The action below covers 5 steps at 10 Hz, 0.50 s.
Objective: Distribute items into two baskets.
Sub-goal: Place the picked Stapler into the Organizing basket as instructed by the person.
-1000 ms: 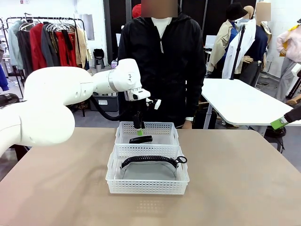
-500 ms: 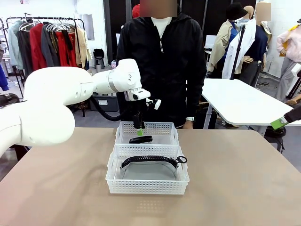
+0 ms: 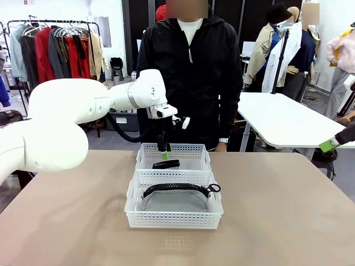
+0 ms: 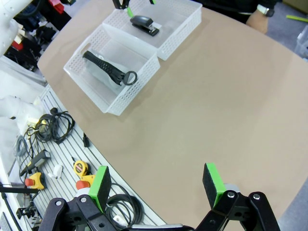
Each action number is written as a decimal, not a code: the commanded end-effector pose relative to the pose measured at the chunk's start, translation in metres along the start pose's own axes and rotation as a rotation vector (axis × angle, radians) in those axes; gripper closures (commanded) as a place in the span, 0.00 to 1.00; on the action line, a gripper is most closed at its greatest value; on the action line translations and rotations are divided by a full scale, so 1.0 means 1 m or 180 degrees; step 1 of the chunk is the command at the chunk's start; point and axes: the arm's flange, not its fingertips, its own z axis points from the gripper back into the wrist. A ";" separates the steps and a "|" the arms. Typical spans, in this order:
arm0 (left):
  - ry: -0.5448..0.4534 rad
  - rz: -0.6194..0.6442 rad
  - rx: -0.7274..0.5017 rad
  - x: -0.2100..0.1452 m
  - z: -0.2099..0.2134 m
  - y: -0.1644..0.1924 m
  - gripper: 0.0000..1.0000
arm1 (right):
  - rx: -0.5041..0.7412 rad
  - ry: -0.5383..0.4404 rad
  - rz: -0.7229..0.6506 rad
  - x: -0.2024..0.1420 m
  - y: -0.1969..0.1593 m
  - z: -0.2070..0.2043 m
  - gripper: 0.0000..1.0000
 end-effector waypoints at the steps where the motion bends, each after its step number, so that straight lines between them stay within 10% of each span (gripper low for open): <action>1: -0.0013 0.0001 0.0009 0.001 0.003 0.000 0.00 | 0.0011 -0.0011 0.0039 0.000 0.000 0.001 0.00; 5: -0.0248 0.0557 0.0580 -0.022 0.053 -0.047 0.00 | 0.0011 -0.0011 0.0039 0.000 0.000 0.001 0.00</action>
